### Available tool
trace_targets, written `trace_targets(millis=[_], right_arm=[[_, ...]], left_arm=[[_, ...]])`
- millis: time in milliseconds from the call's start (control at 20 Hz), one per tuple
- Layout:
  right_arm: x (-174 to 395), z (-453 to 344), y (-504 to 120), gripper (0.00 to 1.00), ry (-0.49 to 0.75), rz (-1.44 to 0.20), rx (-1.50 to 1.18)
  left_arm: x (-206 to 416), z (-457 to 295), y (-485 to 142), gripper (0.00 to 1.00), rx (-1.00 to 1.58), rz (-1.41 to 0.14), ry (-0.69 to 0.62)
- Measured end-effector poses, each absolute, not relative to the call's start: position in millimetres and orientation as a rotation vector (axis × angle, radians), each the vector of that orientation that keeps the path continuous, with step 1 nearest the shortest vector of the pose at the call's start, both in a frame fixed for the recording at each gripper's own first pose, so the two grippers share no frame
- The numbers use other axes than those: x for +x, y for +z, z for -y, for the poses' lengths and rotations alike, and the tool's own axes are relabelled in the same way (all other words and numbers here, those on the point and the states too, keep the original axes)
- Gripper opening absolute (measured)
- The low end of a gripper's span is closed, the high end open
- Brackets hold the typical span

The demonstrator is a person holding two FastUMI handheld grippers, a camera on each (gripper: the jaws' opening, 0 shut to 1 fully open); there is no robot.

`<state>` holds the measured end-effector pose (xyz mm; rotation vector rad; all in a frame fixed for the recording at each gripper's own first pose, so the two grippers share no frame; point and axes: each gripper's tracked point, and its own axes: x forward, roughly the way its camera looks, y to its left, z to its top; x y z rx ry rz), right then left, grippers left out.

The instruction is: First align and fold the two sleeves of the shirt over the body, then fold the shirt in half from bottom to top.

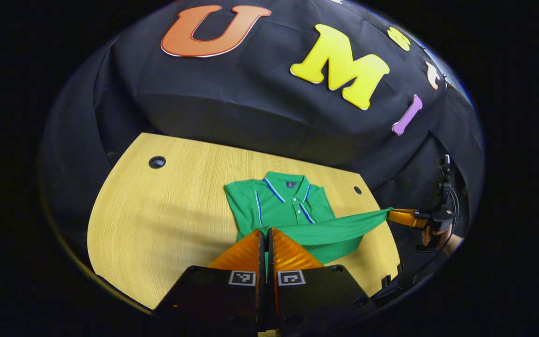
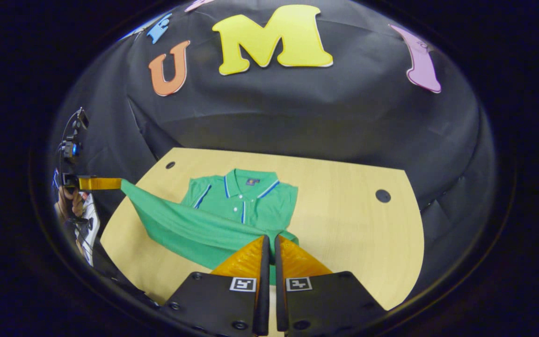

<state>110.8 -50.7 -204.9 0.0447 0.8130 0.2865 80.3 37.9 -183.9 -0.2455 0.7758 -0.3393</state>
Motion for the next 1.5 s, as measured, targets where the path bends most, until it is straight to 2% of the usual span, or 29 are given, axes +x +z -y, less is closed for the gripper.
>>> trace_targets(millis=[300,650,1000,1300,1350,1400,1450,1500], right_arm=[[166.2,43.2,-190.4,0.08,0.282,-0.757,0.034],[220.8,48.3,-211.9,0.06,0.233,-0.723,0.029],[273.7,36.6,-277.3,0.08,0.212,-0.718,0.023],[297.6,32.7,-327.6,0.08,0.172,-0.736,-0.018],[300.9,31.6,-330.2,0.08,0.163,-0.732,-0.008],[301.6,31.3,-333.5,0.17,0.153,-0.731,-0.003],[301.2,31.1,-334.1,0.19,0.147,-0.729,-0.004],[300.7,31.5,-331.8,0.33,0.141,-0.721,-0.007]], left_arm=[[139.6,-29.9,-176.2,0.03,-0.218,-0.713,-0.35],[197.9,-26.6,-188.6,0.03,-0.228,-0.667,-0.325],[243.1,-36.4,-253.5,0.03,-0.276,-0.687,-0.229],[269.1,-23.2,-310.7,0.04,-0.267,-0.706,-0.186],[270.1,-19.2,-313.3,0.06,-0.25,-0.703,-0.189],[271.1,-18.1,-316.8,0.09,-0.221,-0.699,-0.188],[268.9,-14.9,-320.5,0.19,-0.206,-0.702,-0.199],[266.1,-11.3,-320.5,0.31,-0.195,-0.704,-0.207]])
